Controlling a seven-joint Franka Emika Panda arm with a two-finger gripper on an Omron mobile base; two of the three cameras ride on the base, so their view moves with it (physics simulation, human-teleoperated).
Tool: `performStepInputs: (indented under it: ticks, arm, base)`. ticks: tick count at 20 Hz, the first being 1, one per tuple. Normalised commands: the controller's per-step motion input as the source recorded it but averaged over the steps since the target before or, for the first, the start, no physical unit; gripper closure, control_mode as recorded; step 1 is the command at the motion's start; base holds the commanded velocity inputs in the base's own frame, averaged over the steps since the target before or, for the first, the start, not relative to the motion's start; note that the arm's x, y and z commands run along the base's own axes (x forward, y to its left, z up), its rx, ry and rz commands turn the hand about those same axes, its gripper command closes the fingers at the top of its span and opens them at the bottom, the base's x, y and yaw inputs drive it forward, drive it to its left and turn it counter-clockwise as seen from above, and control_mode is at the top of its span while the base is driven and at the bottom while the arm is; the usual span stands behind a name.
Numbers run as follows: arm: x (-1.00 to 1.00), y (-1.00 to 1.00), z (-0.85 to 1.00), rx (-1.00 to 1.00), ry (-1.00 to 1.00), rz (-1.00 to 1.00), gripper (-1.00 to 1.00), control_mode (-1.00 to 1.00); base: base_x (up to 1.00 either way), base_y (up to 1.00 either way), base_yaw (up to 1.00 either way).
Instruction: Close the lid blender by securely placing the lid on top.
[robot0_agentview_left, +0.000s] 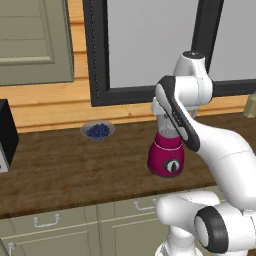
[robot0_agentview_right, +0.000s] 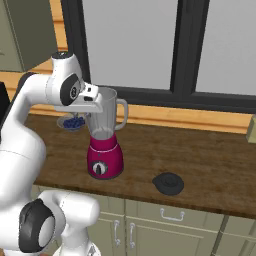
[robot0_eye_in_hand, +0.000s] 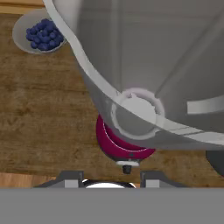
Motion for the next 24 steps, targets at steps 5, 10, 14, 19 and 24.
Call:
performStepInputs:
  ticks: [5,10,14,19,24]
  arm:
    - [-0.34,-0.26,0.0,0.0,-0.01,-0.02,-1.0,-1.0]
    - [-0.31,-0.86,-0.06,0.01,0.01,-0.12,-1.0,-1.0]
    - [-0.08,-1.0,-0.48,0.02,0.13,-0.26,-1.0,-1.0]
    - [0.0,-1.0,-0.55,0.02,0.17,-0.28,-1.0,-1.0]
    - [0.01,-1.0,-0.69,0.1,0.14,-0.19,-1.0,-1.0]
  base:
    - [0.0,0.0,0.0]
    - [0.0,0.0,0.0]
    - [0.0,0.0,0.0]
    - [0.0,0.0,0.0]
    - [0.0,0.0,0.0]
